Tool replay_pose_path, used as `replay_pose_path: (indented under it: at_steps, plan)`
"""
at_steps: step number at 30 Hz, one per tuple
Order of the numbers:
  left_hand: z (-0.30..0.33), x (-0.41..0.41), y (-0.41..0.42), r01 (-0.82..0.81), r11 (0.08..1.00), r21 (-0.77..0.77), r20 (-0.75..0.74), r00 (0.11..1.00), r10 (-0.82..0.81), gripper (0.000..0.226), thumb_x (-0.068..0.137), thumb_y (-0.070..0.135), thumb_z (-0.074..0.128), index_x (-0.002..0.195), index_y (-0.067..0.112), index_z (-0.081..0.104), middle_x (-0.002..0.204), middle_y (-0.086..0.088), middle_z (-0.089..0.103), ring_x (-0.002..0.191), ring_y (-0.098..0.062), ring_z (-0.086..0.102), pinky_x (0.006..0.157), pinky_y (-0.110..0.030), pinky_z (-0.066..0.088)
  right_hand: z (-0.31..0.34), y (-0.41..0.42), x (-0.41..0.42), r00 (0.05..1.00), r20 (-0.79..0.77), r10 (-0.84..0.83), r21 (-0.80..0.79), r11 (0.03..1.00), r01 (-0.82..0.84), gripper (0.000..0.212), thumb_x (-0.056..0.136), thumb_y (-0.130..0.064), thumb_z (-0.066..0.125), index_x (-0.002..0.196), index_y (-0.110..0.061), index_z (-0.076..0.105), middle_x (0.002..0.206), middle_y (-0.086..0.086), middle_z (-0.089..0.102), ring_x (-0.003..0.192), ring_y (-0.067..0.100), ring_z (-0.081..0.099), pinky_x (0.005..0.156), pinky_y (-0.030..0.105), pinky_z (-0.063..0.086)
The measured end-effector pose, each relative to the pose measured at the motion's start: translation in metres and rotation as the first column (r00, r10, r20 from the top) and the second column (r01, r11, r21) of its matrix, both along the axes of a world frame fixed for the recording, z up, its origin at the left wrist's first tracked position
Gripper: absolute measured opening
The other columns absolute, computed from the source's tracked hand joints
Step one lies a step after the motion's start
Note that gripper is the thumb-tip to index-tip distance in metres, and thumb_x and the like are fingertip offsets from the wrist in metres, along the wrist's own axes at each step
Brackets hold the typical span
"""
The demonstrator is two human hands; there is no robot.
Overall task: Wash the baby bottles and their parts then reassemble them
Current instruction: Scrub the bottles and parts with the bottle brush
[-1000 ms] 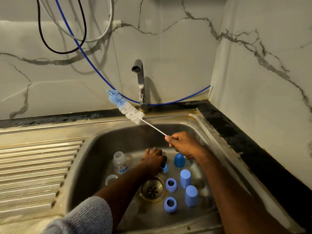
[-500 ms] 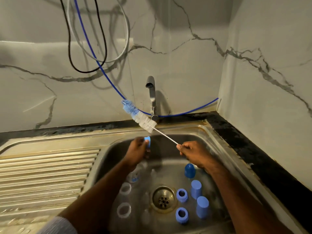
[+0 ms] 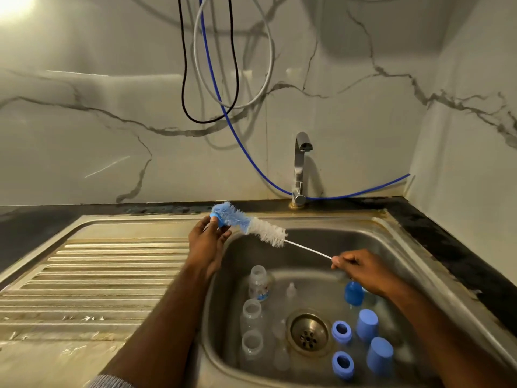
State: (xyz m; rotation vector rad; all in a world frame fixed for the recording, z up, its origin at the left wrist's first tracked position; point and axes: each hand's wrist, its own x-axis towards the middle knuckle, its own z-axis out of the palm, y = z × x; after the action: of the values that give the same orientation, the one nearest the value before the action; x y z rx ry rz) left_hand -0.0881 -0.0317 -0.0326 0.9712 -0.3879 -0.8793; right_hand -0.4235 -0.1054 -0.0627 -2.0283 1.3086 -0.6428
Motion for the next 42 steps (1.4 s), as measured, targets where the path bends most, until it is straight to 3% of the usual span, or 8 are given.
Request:
replay_pose_path:
  at_steps: [6,12,19,24,28,34,39,42]
  plan:
    - [-0.001,0.005,0.000,0.073,0.996,-0.042,0.004,0.997,-0.073,0.024,0.104,0.024,0.053,0.120,0.010,0.063,0.123,-0.018,0.068,0.113,-0.033,0.068,0.095,-0.049,0.056,-0.003,-0.001,0.000,0.995,-0.102,-0.007,-0.010,1.000,0.006,0.038,0.099,-0.047,0.055,0.072,-0.031,0.076,0.057,-0.018,0.063,0.062,0.006,0.059,0.067,0.026,0.048]
    - [0.001,0.009,0.003,0.051,0.996,-0.072,-0.106,0.993,-0.059,0.029,0.105,0.029,0.050,0.121,0.008,0.062,0.117,-0.020,0.069,0.097,-0.032,0.075,0.070,-0.042,0.062,-0.004,0.000,0.001,0.983,-0.180,0.019,-0.028,0.999,-0.024,0.044,0.101,-0.051,0.050,0.071,-0.030,0.074,0.057,-0.007,0.062,0.060,0.008,0.058,0.073,0.034,0.052]
    - [-0.001,0.011,0.003,0.057,0.998,0.001,0.222,0.973,-0.056,0.016,0.104,0.024,0.052,0.113,0.020,0.064,0.117,-0.011,0.068,0.096,-0.022,0.074,0.068,-0.033,0.062,0.004,0.005,-0.001,0.953,-0.303,0.029,-0.163,0.983,-0.081,0.036,0.087,-0.065,0.060,0.079,-0.031,0.066,0.070,-0.006,0.066,0.067,0.008,0.063,0.070,0.034,0.054]
    - [-0.001,0.018,0.001,0.043,0.999,-0.017,0.174,0.984,-0.039,0.017,0.105,0.022,0.050,0.112,0.018,0.064,0.120,-0.013,0.067,0.104,-0.025,0.071,0.072,-0.033,0.063,0.010,0.001,-0.004,0.996,-0.058,0.074,-0.334,0.938,-0.089,0.016,0.088,-0.033,0.075,0.083,-0.032,0.060,0.071,-0.010,0.063,0.066,0.008,0.059,0.064,0.025,0.049]
    - [0.001,0.020,0.001,0.046,0.999,-0.017,0.114,0.992,-0.044,0.021,0.104,0.023,0.053,0.121,0.016,0.062,0.124,-0.013,0.065,0.109,-0.030,0.069,0.079,-0.040,0.062,0.012,0.000,-0.002,0.996,0.010,0.090,-0.350,0.933,-0.081,0.011,0.092,-0.031,0.071,0.083,-0.037,0.068,0.076,-0.018,0.066,0.078,0.000,0.061,0.067,0.010,0.044]
    - [0.001,0.019,0.000,0.089,0.995,-0.046,0.065,0.994,-0.086,0.020,0.104,0.021,0.053,0.120,0.016,0.064,0.126,-0.014,0.065,0.115,-0.033,0.067,0.091,-0.049,0.059,0.006,-0.002,0.001,0.997,-0.069,-0.021,-0.241,0.970,0.004,0.036,0.102,-0.045,0.047,0.077,-0.028,0.067,0.072,-0.007,0.066,0.071,0.011,0.062,0.078,0.044,0.054]
    - [0.002,0.022,0.001,0.057,0.997,-0.047,0.056,0.997,-0.055,0.020,0.104,0.020,0.052,0.120,0.015,0.062,0.126,-0.014,0.065,0.115,-0.032,0.067,0.088,-0.045,0.059,0.003,-0.002,0.001,0.996,0.013,0.086,-0.278,0.957,-0.079,0.013,0.091,-0.042,0.069,0.084,-0.034,0.061,0.073,-0.010,0.064,0.065,0.009,0.061,0.060,0.024,0.050]
    - [0.002,0.019,0.002,0.060,0.998,-0.031,0.145,0.988,-0.054,0.022,0.104,0.021,0.052,0.122,0.017,0.063,0.125,-0.013,0.066,0.113,-0.030,0.068,0.082,-0.040,0.061,0.002,-0.009,0.000,0.998,-0.034,0.049,-0.307,0.950,-0.057,0.008,0.093,-0.037,0.068,0.085,-0.038,0.068,0.076,-0.014,0.065,0.074,0.003,0.061,0.070,0.024,0.049]
